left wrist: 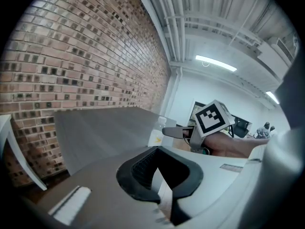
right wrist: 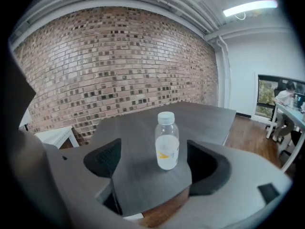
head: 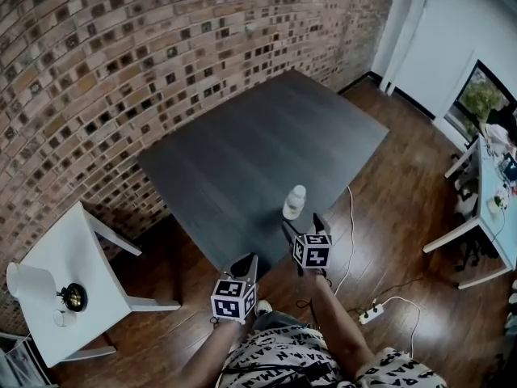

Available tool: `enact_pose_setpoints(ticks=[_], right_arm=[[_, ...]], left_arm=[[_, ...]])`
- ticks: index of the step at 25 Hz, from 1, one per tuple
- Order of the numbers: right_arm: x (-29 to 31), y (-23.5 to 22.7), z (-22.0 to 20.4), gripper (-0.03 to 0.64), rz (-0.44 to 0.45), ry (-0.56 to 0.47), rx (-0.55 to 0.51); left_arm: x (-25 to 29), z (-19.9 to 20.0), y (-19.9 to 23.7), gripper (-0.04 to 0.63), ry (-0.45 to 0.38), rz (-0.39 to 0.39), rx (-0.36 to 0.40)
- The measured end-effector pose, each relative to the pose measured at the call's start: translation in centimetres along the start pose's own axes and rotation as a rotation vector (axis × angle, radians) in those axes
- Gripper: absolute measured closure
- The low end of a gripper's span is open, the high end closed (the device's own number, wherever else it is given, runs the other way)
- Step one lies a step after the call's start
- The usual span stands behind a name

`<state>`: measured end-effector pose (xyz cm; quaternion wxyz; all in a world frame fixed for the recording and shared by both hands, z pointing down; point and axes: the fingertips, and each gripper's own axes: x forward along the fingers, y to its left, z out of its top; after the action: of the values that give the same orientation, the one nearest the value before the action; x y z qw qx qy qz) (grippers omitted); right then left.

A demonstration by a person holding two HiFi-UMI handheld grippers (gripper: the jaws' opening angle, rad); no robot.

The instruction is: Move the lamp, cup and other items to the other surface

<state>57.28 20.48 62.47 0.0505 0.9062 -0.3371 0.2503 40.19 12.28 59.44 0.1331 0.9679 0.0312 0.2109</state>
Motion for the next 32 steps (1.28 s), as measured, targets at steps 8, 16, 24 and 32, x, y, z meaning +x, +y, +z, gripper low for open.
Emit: enact_pose_setpoints(ticks=[8,16,24,32], right_arm=[[6.1,-2.2,0.3,0.172,-0.009,0.045,-0.027],[9.4,-3.1,0.7,0.212,-0.008,0.06,-0.053],[10.2,-2.8,0.9,0.287,-0.012,0.077,-0.119],[6.1,-0.6,3.0,0.288,0.009,0.02,-0.158]], left_arm=[[5.8,0.2,0.1,0.594,0.03,-0.03,0.006],[9.3,0.5,1.4,0.594,0.048,-0.03,-0.007],[9.3,0.7,3.0,0.594,0.045,-0.003,-0.041],[5.4,0.4,3.9,0.594,0.016,0.058,-0.059]])
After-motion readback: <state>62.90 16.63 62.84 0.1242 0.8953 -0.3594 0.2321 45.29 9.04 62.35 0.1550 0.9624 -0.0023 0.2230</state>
